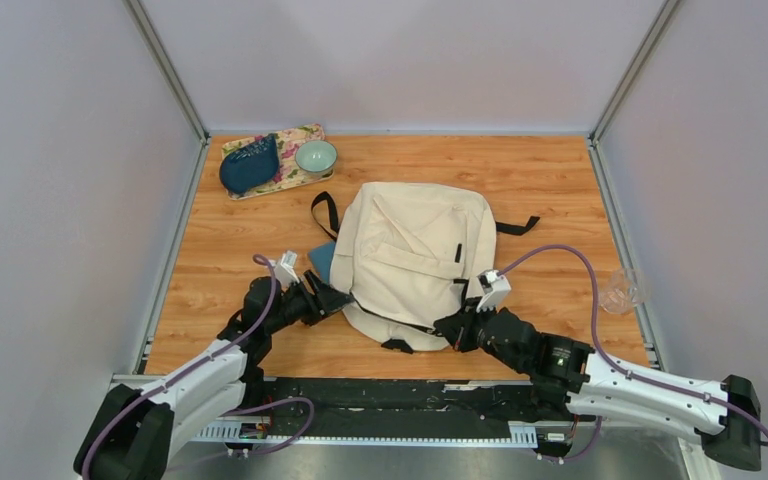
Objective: Pack the student bag
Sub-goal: Zip the student bag at the center of the board.
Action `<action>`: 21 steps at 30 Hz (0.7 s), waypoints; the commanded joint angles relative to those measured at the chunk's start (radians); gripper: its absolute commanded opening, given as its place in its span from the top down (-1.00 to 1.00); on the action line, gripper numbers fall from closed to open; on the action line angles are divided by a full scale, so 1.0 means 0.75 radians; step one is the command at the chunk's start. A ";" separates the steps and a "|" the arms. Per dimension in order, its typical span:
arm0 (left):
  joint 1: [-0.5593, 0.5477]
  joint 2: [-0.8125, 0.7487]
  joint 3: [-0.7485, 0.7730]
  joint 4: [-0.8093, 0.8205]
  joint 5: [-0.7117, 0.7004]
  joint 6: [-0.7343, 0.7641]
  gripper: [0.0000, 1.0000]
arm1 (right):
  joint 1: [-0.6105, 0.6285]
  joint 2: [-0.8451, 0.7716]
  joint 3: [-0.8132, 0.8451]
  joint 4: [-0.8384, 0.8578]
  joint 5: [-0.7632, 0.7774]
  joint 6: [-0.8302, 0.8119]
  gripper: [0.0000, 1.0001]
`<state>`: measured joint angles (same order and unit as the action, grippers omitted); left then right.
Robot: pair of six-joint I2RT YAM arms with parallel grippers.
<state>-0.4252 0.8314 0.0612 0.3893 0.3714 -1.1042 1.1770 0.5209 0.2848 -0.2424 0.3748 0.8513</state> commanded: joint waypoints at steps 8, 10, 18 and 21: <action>-0.312 -0.143 0.470 -0.513 -0.114 1.049 -0.50 | 0.003 0.136 0.044 0.141 0.001 -0.065 1.00; -0.457 -0.121 0.515 -0.555 -0.208 1.149 -0.52 | 0.003 0.150 0.058 0.149 -0.001 -0.073 1.00; -0.617 0.076 0.578 -0.640 -0.279 0.626 -0.56 | 0.003 0.167 0.097 0.123 0.052 -0.045 1.00; -0.738 -0.083 0.398 -0.421 -0.356 0.305 -0.57 | 0.003 0.156 0.107 0.123 0.091 -0.035 1.00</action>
<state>-0.9005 0.8852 0.4675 -0.0319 0.1600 -0.5682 1.1778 0.6525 0.3145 -0.1844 0.3702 0.8158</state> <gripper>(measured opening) 0.781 0.010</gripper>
